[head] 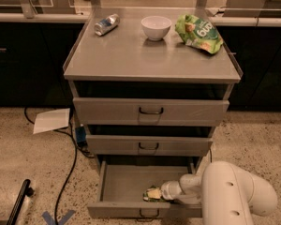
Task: Pick green jalapeno chip bag from bottom drawer and place on counter
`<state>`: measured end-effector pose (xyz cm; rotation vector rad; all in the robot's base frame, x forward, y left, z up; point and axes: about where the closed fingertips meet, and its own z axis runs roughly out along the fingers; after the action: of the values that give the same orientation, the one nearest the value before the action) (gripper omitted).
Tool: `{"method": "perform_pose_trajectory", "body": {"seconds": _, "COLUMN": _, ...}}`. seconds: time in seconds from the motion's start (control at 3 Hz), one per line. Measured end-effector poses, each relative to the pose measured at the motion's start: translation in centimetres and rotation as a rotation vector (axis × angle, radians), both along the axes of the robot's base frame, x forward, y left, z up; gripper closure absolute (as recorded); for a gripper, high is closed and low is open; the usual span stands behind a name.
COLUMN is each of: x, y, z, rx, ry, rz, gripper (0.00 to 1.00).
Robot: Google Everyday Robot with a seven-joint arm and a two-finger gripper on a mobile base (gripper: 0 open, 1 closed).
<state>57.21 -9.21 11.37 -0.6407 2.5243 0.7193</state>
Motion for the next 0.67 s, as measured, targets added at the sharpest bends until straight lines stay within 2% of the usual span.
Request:
{"method": "perform_pose_trajectory", "body": {"seconds": 0.33, "x": -0.1, "y": 0.0, "z": 0.1, "rx": 0.007, "ry": 0.004, "rz": -0.023, "gripper": 1.0}}
{"method": "perform_pose_trajectory", "body": {"seconds": 0.67, "x": -0.7, "y": -0.3, "z": 2.9, "rx": 0.03, "ry": -0.032, "rz": -0.025, "gripper": 1.0}}
